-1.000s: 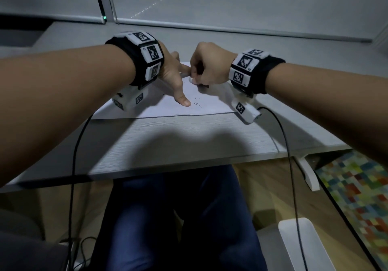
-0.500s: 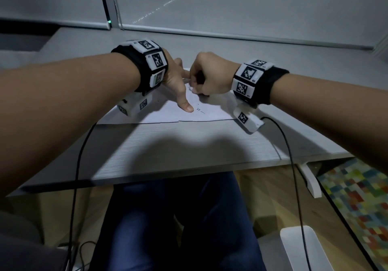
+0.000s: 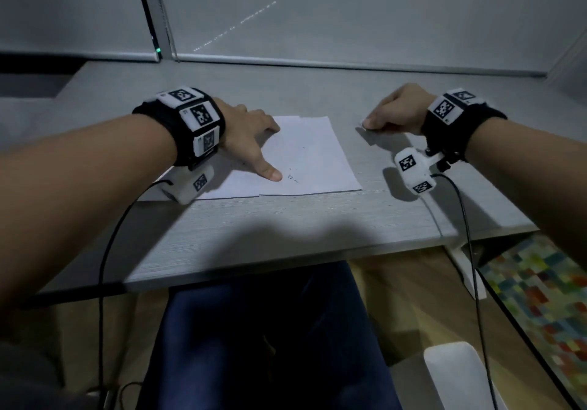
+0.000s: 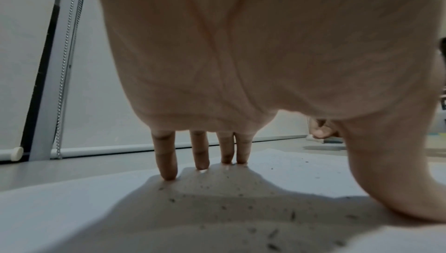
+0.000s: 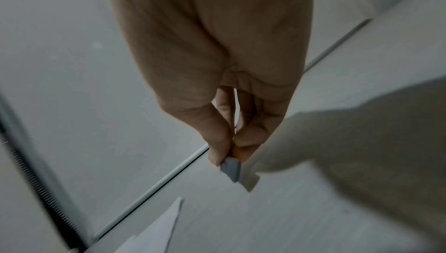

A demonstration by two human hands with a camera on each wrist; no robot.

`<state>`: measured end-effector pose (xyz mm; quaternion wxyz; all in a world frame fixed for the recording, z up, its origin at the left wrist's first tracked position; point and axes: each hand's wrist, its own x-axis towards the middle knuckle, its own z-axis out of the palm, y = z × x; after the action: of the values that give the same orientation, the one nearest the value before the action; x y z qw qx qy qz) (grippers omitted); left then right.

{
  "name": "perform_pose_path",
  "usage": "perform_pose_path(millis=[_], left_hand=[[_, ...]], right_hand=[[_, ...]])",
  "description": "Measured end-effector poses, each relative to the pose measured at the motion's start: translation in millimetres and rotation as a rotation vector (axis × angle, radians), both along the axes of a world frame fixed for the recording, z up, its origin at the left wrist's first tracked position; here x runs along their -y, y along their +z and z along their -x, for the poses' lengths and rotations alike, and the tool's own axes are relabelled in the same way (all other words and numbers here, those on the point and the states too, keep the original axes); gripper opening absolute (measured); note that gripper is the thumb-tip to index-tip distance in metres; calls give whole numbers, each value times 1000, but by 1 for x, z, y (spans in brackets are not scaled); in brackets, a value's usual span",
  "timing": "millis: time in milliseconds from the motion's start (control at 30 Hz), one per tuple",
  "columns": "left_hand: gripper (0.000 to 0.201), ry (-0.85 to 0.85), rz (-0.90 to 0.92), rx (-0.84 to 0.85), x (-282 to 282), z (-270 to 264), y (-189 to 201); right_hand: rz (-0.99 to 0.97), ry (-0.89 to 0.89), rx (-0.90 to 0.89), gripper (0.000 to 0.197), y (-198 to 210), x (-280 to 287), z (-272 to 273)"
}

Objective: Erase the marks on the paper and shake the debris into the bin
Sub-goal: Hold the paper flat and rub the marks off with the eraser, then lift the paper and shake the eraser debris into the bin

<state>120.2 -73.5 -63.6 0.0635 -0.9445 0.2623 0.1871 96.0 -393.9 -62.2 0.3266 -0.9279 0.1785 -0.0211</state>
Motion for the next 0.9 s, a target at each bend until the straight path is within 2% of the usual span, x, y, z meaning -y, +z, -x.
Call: perform_pose_path(millis=[67, 133, 267, 367, 433, 500, 533, 633, 700, 767, 867, 900], left_hand=[[137, -11, -9, 0, 0, -1, 0], [143, -15, -28, -8, 0, 0, -1], [134, -22, -59, 12, 0, 0, -4], [135, -48, -33, 5, -2, -1, -4], [123, -62, 41, 5, -8, -2, 2], [108, -65, 159, 28, -16, -3, 12], [99, -58, 225, 60, -20, -3, 18], [41, -57, 359, 194, -32, -1, 27], [18, -86, 377, 235, -38, 2, 22], [4, -78, 397, 199, -45, 7, 13], [20, -63, 481, 190, -54, 12, 3], [18, -54, 515, 208, -55, 14, 4]], right_hand=[[-82, -97, -60, 26, -8, 14, 7], [-110, -112, -77, 26, -12, 18, 9], [-6, -50, -96, 30, -18, 16, 2], [46, -51, -97, 28, -13, 15, 2], [192, -31, -14, 24, -4, 3, 8], [311, 21, 110, 31, 9, -20, 15], [304, 73, 99, 37, 14, -35, 18], [233, 217, -113, 52, 23, -76, 22], [295, 243, -219, 57, 22, -92, 24], [384, 239, -252, 60, 18, -105, 29], [468, 211, -265, 71, 13, -114, 31], [457, 201, -283, 76, 14, -116, 32]])
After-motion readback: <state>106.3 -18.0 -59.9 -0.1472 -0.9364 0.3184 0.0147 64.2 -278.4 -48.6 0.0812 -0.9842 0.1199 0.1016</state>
